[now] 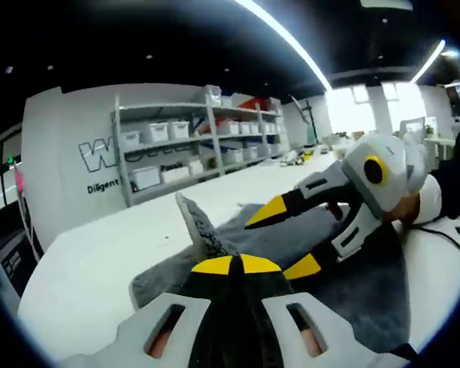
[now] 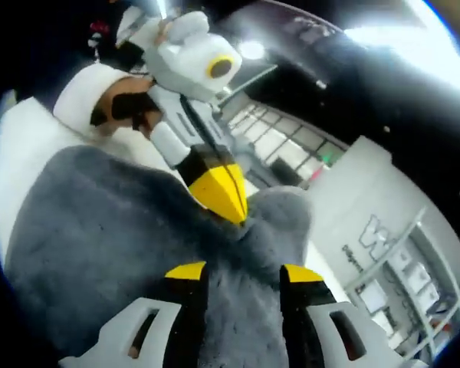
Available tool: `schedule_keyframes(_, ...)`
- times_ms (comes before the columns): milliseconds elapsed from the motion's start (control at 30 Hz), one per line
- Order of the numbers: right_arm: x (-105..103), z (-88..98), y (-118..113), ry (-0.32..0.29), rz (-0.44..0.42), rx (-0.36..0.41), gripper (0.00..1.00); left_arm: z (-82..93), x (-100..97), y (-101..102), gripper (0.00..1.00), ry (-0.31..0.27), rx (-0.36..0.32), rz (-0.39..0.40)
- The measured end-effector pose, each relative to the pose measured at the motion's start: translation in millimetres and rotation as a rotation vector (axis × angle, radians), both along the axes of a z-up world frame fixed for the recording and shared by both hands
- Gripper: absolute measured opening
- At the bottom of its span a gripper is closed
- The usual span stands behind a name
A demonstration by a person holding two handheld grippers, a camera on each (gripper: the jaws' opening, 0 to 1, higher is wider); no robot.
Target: Open the folded towel by lifting each exposed corner and separating the folded layers until the towel lies flat within the target outline without major curled edges
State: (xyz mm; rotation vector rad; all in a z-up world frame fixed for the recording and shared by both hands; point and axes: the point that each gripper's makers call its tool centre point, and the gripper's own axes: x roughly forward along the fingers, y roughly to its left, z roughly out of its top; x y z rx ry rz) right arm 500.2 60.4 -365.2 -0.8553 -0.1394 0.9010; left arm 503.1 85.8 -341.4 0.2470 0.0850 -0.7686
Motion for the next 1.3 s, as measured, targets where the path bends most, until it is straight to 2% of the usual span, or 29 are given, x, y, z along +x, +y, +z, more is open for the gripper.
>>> schedule_keyframes(333, 21, -12.7, 7, -0.017, -0.019, -0.065, 0.37, -3.3, -3.4, -5, 0.01, 0.008, 0.013, -0.028)
schedule_keyframes(567, 24, -10.5, 14, -0.013, -0.021, -0.047, 0.37, -6.7, -5.0, -8, 0.01, 0.014, 0.017, -0.05)
schedule_keyframes(667, 22, -8.2, 16, -0.016, -0.023, -0.037, 0.32, -3.6, -8.6, -11, 0.01, 0.016, -0.002, -0.068)
schedule_keyframes(767, 19, -3.2, 16, -0.032, -0.021, -0.028, 0.21, -1.9, -10.9, -13, 0.01, 0.011, -0.002, -0.076)
schedule_keyframes(833, 21, -1.5, 18, -0.025, -0.018, -0.015, 0.19, 1.6, -14.9, -16, 0.01, 0.008, -0.027, -0.097)
schedule_keyframes(967, 20, 2.3, 17, -0.04, -0.024, -0.007, 0.09, -1.3, -16.8, -19, 0.01, 0.013, -0.019, -0.106)
schedule_keyframes(1100, 19, 1.5, 15, -0.026, -0.022, -0.003, 0.03, -3.0, -17.8, -21, 0.01, -0.004, -0.006, -0.117)
schedule_keyframes(1300, 14, 4.1, 12, -0.02, -0.016, 0.007, 0.0, -0.8, -24.0, -24, 0.01, -0.049, -0.001, -0.139)
